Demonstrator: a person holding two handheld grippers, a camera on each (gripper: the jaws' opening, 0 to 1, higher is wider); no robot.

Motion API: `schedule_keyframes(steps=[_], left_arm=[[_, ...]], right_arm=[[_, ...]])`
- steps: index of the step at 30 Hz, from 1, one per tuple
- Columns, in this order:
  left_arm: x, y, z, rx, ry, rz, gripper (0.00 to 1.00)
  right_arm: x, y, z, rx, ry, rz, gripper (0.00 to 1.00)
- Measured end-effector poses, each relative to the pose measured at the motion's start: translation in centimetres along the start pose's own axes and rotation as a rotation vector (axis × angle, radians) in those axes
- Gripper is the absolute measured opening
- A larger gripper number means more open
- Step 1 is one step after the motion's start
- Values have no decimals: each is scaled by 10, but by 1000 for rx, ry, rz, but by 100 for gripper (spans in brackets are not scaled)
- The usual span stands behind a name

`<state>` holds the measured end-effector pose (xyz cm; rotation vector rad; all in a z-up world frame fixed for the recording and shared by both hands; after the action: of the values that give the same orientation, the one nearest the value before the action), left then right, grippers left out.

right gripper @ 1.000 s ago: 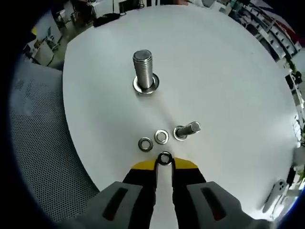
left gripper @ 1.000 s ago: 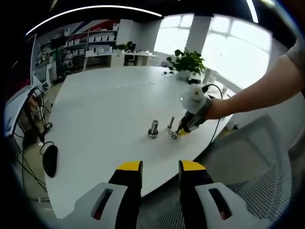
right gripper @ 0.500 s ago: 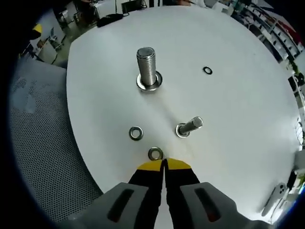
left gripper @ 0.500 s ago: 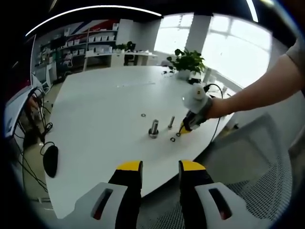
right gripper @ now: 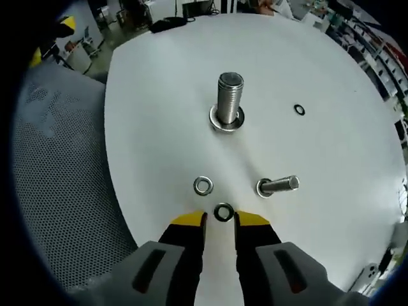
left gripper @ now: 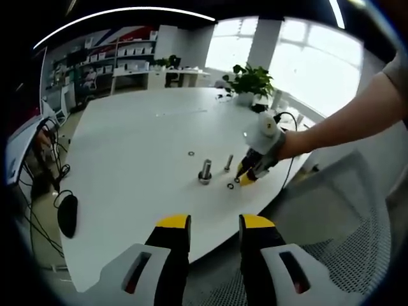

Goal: Place the washer onto the threaded stud by aligning its center hole with the stud, sliding it down to the base, and recovering from edge contact or off-axis alignment until the washer reaches the visible bottom stop.

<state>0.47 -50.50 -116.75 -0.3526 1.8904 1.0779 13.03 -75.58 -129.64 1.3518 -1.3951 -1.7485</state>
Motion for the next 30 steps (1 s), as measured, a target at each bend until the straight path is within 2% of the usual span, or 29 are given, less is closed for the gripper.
schedule_keyframes(steps=[12,18,21,27,30], left_arm=[[0,0,0,0,5,-4,28],[0,0,1,-2,3,-4,28],[-1,1,0,-2,6,-10,28],[-1,0,-1,3,-1,-7,28],[-1,0,0,0,2,-12,28]], right_arm=[[0,-1,-4,-24,27,21,19],[-6,-3,-6,-32,45,87,16],[-9,-4,-6,-34,82,130,16],[-15,-7,-3,-10,79,217,15],[-17,-7,-5,7,35,242,14]])
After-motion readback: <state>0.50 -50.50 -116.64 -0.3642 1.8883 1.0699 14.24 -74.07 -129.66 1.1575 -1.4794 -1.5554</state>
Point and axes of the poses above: the point that each gripper's makers call its tool centre point, and the gripper's own axes: y roughly backward along the fingers, z roughly to its left, x roughly out of its underside, the point moved 8 cm from there along y, roughly backward along the fingers, and after that the axes turned 5 degrees about -z, right-handed, at the moved point
